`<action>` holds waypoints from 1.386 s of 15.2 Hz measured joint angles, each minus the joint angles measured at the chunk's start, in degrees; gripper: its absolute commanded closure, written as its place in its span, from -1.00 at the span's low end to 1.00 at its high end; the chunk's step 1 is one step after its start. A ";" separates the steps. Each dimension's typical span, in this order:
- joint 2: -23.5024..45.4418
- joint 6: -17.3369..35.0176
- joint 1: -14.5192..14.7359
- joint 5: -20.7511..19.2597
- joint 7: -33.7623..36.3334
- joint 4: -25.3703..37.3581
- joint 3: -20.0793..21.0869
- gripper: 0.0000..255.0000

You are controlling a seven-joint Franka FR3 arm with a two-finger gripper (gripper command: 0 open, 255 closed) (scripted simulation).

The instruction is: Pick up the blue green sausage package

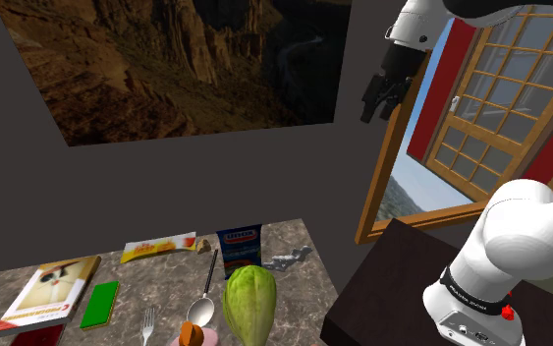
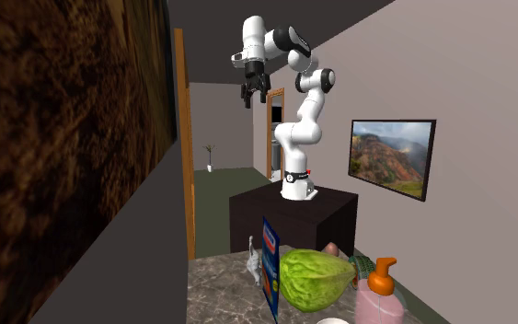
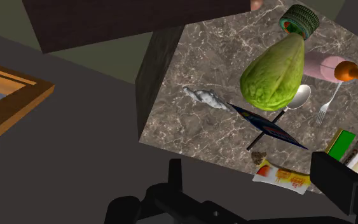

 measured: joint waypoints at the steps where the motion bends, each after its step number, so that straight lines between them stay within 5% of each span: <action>1: 0.00 0.00 0.00 0.00 0.00 0.00 0.00 -1.00; 21: 31.81 30.47 11.50 1.07 -21.19 -1.71 3.08 -1.00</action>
